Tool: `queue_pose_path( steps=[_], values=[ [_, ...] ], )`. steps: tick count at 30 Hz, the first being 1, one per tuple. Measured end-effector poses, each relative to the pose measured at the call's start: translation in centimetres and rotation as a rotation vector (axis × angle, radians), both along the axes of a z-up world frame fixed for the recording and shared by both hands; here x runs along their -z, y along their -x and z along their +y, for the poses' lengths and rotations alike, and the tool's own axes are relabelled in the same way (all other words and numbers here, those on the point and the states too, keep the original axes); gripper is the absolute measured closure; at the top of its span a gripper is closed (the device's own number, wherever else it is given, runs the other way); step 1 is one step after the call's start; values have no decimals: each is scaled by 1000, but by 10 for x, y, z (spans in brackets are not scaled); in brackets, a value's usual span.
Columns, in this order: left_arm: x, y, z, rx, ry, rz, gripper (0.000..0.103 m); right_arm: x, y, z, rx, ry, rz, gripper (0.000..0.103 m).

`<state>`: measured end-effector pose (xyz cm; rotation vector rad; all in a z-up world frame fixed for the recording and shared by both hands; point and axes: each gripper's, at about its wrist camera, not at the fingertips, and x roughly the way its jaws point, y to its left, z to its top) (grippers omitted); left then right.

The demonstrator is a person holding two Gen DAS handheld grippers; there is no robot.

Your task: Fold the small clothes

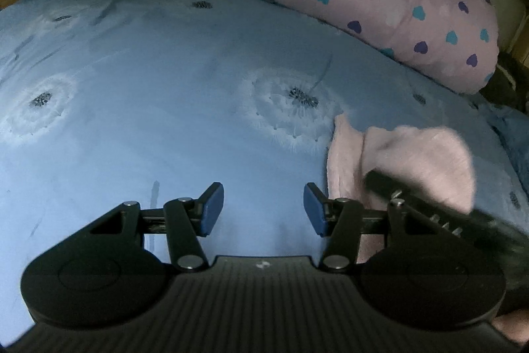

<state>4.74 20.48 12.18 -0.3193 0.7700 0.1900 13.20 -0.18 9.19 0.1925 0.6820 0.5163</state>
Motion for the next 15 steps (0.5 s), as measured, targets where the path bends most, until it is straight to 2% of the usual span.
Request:
queue_pose_path(
  steps=[5, 11, 15],
  values=[
    [0, 5, 9, -20, 22, -3, 43, 3, 11, -5, -43, -61, -6, 50],
    [-2, 10, 12, 5, 54, -28, 43, -8, 35, 1, -123, -43, -38, 50],
    [-5, 15, 8, 40, 90, -62, 43, -19, 49, -13, -148, -53, -63, 51]
  ],
)
